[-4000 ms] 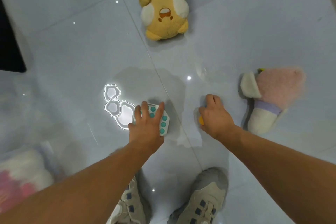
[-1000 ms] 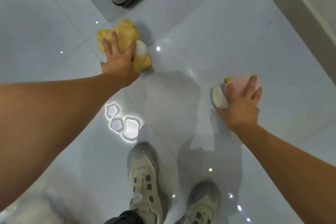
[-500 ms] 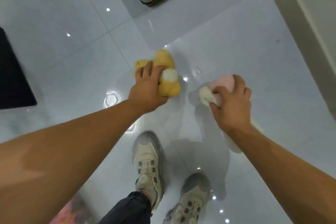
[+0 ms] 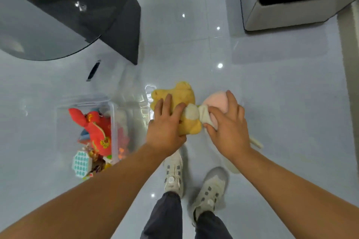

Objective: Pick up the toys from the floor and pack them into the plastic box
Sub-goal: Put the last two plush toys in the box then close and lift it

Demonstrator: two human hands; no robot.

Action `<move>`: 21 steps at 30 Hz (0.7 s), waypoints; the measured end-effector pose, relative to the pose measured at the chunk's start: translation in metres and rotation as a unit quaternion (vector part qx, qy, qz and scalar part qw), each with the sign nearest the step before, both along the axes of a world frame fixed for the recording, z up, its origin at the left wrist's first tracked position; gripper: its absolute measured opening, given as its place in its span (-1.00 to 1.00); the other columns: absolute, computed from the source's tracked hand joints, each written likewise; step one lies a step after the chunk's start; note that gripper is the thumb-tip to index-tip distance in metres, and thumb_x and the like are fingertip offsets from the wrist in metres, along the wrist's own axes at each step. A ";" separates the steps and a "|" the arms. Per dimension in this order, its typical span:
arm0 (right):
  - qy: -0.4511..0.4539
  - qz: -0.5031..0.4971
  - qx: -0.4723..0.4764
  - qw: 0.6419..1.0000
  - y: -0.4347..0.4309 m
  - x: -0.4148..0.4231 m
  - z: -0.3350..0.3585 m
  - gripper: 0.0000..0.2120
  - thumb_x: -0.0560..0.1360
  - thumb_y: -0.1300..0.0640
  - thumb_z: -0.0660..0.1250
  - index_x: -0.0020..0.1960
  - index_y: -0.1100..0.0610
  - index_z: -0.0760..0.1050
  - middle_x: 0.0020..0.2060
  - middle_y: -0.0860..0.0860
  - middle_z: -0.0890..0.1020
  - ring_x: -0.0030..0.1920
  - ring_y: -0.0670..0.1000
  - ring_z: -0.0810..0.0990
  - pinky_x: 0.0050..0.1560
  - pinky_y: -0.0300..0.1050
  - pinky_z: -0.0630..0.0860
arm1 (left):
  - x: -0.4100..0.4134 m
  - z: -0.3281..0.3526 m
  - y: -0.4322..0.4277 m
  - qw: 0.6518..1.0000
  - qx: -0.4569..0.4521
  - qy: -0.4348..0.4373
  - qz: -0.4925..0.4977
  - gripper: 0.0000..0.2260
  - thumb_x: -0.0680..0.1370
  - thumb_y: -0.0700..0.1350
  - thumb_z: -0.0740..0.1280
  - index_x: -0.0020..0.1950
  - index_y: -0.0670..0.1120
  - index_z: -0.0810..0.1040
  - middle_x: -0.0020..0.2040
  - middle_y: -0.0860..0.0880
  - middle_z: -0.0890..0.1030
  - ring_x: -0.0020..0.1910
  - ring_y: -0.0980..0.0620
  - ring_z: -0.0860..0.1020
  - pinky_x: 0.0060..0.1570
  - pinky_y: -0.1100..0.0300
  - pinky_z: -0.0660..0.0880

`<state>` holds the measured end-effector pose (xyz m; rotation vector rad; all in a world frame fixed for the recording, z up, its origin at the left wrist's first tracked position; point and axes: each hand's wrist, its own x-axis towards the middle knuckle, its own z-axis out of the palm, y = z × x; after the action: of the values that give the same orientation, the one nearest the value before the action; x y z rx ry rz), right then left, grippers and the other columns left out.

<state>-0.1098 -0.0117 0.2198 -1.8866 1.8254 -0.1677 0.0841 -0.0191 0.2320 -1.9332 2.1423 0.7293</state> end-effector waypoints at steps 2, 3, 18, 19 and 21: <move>0.003 0.040 -0.003 0.999 0.008 0.031 0.015 -0.60 0.44 -0.04 0.38 0.26 -0.08 0.44 0.53 0.15 0.05 0.29 0.26 0.26 0.02 0.13 0.50 | 0.031 0.018 0.019 1.000 -0.003 -0.004 0.028 -0.20 0.34 0.05 0.47 0.45 0.14 0.09 0.57 -0.09 -0.02 0.53 -0.19 -0.03 0.08 -0.21 0.52; 0.004 0.059 -0.005 0.998 0.013 0.049 0.022 -0.61 0.44 -0.03 0.39 0.25 -0.06 0.45 0.53 0.15 0.05 0.28 0.26 0.26 0.03 0.14 0.49 | 0.047 0.026 0.029 0.999 -0.003 -0.009 0.039 -0.21 0.34 0.05 0.47 0.44 0.15 0.09 0.58 -0.09 -0.02 0.53 -0.19 -0.03 0.10 -0.21 0.52; 0.019 0.187 0.048 0.981 0.121 0.359 0.031 -0.61 0.43 -0.06 0.39 0.24 -0.11 0.46 0.55 0.05 0.02 0.28 0.20 0.28 0.04 0.07 0.48 | 0.347 0.021 0.189 0.989 0.024 -0.032 0.142 -0.17 0.33 0.16 0.46 0.49 0.12 0.11 0.58 -0.12 -0.01 0.53 -0.21 -0.02 0.07 -0.22 0.52; 0.029 0.183 0.055 0.981 0.132 0.377 0.028 -0.61 0.44 -0.08 0.37 0.25 -0.11 0.45 0.54 0.05 0.02 0.27 0.19 0.27 0.05 0.07 0.49 | 0.367 0.016 0.197 0.990 0.033 -0.028 0.131 -0.18 0.34 0.16 0.46 0.49 0.12 0.10 0.58 -0.12 -0.03 0.53 -0.20 -0.04 0.09 -0.22 0.51; 0.042 0.166 0.069 0.983 0.151 0.407 0.018 -0.61 0.45 -0.09 0.35 0.26 -0.11 0.43 0.53 0.05 0.02 0.26 0.19 0.27 0.06 0.09 0.50 | 0.398 0.004 0.210 0.992 0.047 -0.022 0.111 -0.18 0.35 0.14 0.45 0.49 0.12 0.08 0.59 -0.12 -0.05 0.53 -0.21 -0.05 0.11 -0.22 0.50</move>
<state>0.2977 0.1392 0.2381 -2.0890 1.5017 0.1526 0.4825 0.1907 0.2357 -2.1382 1.8524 0.8011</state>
